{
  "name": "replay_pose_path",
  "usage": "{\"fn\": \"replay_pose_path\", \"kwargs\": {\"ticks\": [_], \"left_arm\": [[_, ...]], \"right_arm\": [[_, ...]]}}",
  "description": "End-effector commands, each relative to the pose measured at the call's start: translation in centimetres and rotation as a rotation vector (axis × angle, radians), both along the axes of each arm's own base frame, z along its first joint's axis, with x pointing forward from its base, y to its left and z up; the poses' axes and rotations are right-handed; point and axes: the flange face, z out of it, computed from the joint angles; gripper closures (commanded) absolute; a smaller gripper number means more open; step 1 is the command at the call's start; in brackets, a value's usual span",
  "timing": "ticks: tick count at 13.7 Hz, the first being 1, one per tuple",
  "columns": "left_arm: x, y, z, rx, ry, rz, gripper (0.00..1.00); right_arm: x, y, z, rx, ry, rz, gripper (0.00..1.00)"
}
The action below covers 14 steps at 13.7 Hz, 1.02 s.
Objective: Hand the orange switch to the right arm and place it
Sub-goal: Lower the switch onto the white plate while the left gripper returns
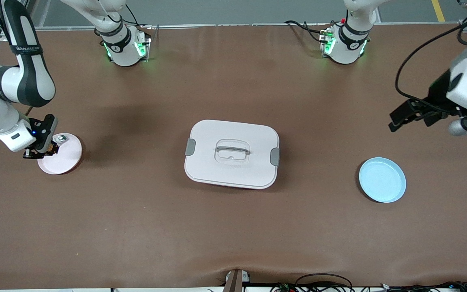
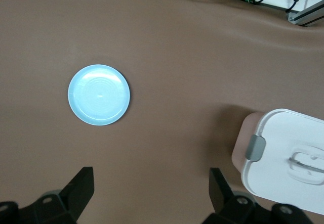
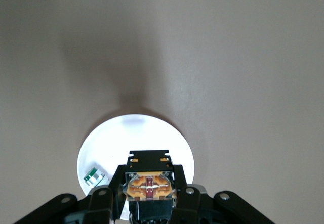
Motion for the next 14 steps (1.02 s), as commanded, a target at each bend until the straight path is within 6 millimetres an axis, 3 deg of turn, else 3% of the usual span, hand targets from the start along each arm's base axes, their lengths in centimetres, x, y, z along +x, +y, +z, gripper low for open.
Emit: {"fn": "replay_pose_path", "kwargs": {"ticks": [1,6,8,14], "left_arm": [[-0.1,-0.1,-0.4,0.016,0.013,-0.018,0.00],[-0.3,-1.5,-0.9,0.068,0.029,-0.044,0.00],[-0.2,-0.8,-1.1,0.079,0.030,-0.083,0.00],[-0.5,-0.1,-2.0,0.085,0.054,-0.130,0.00]], "right_arm": [[-1.5,-0.9,-1.2,-0.022,-0.023,0.032,1.00],[-2.2,-2.4,-4.2,-0.060,-0.027,0.057,1.00],[-2.8,-3.5,-5.0,-0.073,-0.029,0.057,1.00],[-3.2,-4.3,-8.0,-0.075,-0.016,0.069,1.00]]}}
